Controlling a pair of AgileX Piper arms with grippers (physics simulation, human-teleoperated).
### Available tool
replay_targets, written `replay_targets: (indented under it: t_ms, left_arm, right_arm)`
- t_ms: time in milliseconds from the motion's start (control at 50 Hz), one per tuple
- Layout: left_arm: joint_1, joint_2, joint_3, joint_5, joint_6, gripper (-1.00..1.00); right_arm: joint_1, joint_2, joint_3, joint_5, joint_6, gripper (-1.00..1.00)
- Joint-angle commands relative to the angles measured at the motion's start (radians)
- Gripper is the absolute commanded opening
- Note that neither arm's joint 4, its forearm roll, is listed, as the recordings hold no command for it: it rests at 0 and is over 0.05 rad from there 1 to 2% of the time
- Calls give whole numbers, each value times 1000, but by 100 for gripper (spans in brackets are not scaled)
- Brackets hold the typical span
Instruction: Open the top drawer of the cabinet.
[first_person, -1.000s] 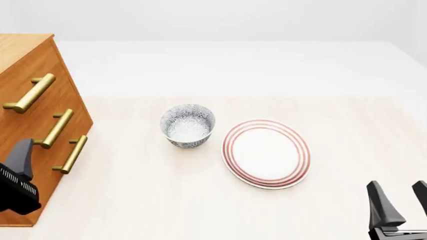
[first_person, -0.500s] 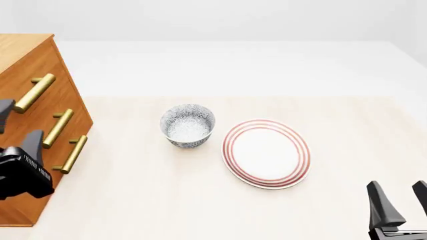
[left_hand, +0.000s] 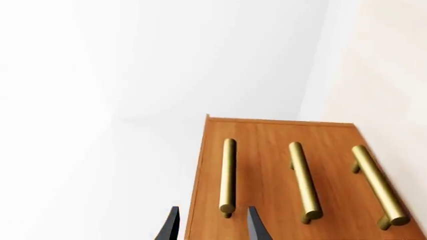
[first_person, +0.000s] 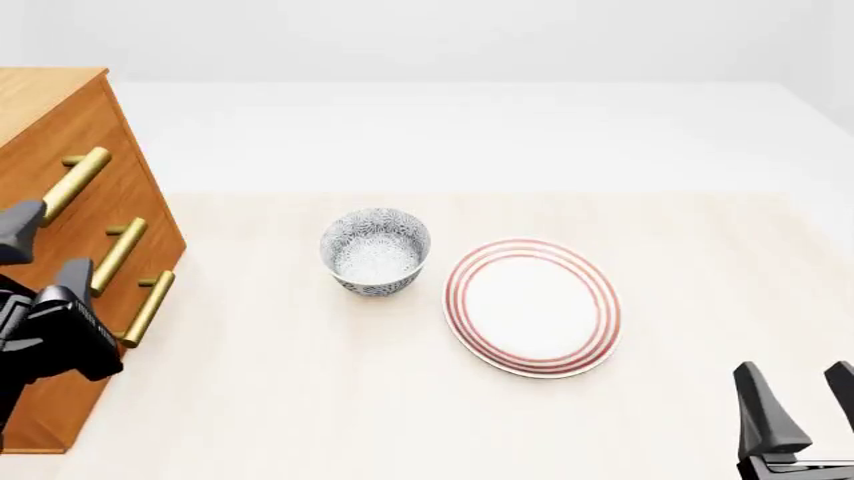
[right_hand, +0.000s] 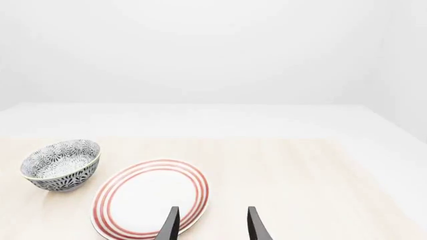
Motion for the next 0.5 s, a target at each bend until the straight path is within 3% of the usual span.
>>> replay_targets:
  t_ms: [20,500]
  left_arm:
    - [21,74,14,-87,20,100]
    - [52,199,-12,-187,22,100]
  right_arm:
    - [0,0,0,0,0,100]
    - [0,0,0,0,0,100]
